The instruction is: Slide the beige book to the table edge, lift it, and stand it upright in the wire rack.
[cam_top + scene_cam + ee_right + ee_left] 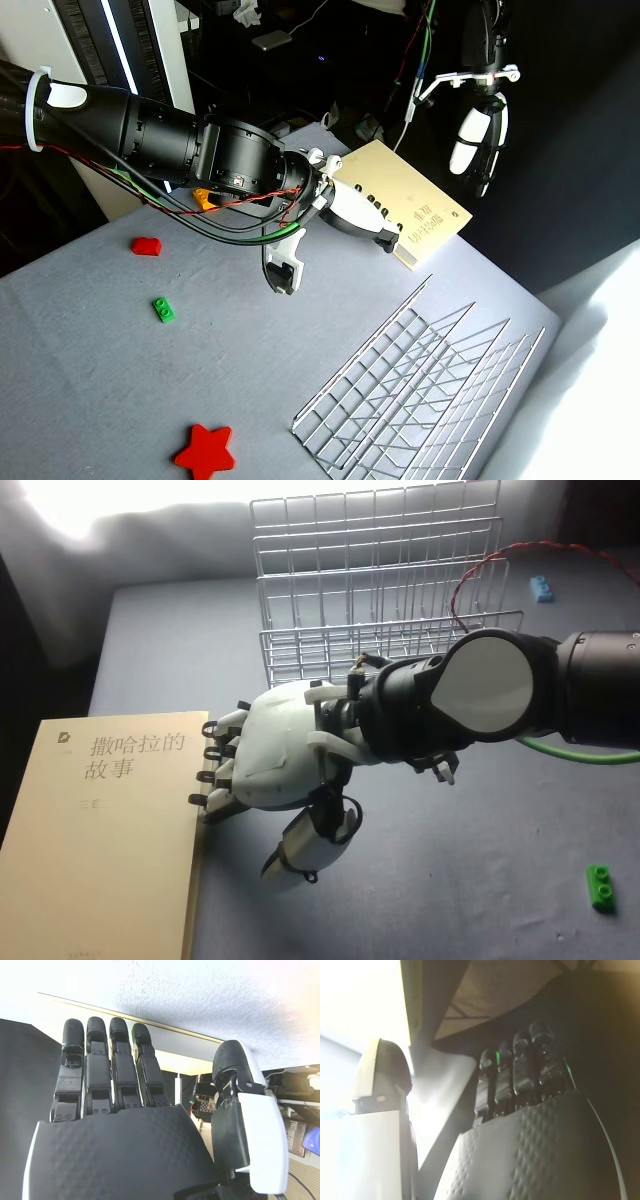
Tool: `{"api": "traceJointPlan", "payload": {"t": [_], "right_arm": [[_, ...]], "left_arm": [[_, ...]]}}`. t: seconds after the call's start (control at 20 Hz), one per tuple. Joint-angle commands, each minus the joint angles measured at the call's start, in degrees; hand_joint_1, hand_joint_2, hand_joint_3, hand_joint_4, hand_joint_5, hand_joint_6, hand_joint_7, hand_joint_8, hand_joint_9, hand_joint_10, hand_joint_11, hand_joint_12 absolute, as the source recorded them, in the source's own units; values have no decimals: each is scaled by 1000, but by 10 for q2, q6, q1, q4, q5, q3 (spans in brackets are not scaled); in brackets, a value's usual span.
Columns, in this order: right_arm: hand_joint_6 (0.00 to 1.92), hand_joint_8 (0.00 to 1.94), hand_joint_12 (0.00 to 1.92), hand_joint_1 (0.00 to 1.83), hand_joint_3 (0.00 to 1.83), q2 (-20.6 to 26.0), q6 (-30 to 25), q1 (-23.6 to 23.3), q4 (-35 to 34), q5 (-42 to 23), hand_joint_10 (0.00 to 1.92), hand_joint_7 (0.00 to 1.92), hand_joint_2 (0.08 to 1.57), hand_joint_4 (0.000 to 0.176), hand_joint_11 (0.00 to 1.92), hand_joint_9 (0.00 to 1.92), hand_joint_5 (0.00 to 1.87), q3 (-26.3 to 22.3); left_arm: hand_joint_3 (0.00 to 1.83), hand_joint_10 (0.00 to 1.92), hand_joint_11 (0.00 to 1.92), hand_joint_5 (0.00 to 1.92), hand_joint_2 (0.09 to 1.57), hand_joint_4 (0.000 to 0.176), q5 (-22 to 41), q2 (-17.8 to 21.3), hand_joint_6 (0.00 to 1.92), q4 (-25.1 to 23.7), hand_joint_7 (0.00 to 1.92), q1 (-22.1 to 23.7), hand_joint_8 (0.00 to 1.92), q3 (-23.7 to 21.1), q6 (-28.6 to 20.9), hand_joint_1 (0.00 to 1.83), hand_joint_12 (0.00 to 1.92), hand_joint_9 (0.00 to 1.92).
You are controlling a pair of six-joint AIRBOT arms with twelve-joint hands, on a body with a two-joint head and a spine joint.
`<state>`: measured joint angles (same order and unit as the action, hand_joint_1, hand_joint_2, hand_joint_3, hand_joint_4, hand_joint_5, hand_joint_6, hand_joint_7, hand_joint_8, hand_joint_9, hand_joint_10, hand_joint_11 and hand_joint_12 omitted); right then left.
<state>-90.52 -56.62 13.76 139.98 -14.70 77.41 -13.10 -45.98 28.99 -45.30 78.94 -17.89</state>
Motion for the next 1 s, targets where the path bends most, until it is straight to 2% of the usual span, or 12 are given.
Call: {"api": "traceJointPlan", "payload": {"t": [0.0, 0.2, 0.3, 0.4, 0.55, 0.6, 0.65, 0.75, 0.85, 0.95], "right_arm": [[1, 5, 795, 125, 2, -2, 3, -1, -10, 35, 3, 305, 1184, 0, 0, 292, 280, -1], [0, 2, 808, 115, 2, -4, -1, -1, -10, 31, 2, 310, 1186, 0, 0, 297, 278, -1], [3, 3, 814, 120, 1, -3, -1, -1, -10, 32, 5, 315, 1184, 0, 0, 305, 287, -1], [2, 3, 819, 154, 0, 1, -1, 1, -10, 31, 4, 318, 1179, 0, 0, 307, 286, -2], [2, 2, 816, 155, 0, 6, 0, 3, -10, 35, 3, 308, 1180, 0, 0, 304, 282, -2], [0, 0, 761, 136, 1, 6, 0, 4, -10, 42, 0, 281, 1186, 0, 0, 273, 257, -2], [9, 9, 807, 156, 0, 5, 0, 5, -10, 48, 10, 312, 1177, 0, 0, 301, 288, -2], [8, 8, 830, 152, 0, 1, 1, 5, -10, 55, 10, 320, 1177, 0, 0, 309, 294, -2], [0, 1, 724, 132, 1, -4, 1, 2, -10, 54, 0, 265, 1184, 0, 0, 261, 248, -2], [5, 6, 745, 146, 0, -8, 1, -2, -10, 49, 6, 280, 1182, 0, 0, 274, 259, -2]], "left_arm": [[1, 4, 0, 222, 1113, 0, 37, 3, 6, 1, 103, 0, 4, 7, -4, 907, 330, 104], [0, 6, 0, 250, 1079, 0, 48, 2, 5, 1, 142, 0, 7, 7, -20, 952, 376, 129], [0, 4, 0, 197, 1081, 0, 55, 4, 0, 1, 125, 0, 0, 3, -33, 927, 390, 129], [0, 1, 0, 192, 1072, 0, 59, 5, 0, 1, 97, 0, 0, 1, -33, 968, 323, 108], [0, 0, 0, 196, 1056, 0, 65, 0, 0, 1, 108, 0, 0, 5, -33, 985, 340, 112], [0, 1, 0, 202, 1052, 0, 67, -3, 2, 1, 110, 0, 1, 6, -32, 991, 367, 114], [0, 8, 0, 240, 1040, 0, 67, -6, 11, 1, 148, 0, 9, 7, -29, 1019, 429, 145], [0, 4, 0, 217, 1048, 0, 67, -11, 2, 1, 151, 0, 7, 9, -24, 992, 403, 142], [0, 5, 0, 206, 1044, 0, 67, -19, 0, 1, 159, 0, 4, 9, -19, 1017, 423, 154], [4, 1, 0, 199, 1059, 0, 67, -27, 1, -1, 154, 1, 1, 12, -14, 949, 424, 147]]}}
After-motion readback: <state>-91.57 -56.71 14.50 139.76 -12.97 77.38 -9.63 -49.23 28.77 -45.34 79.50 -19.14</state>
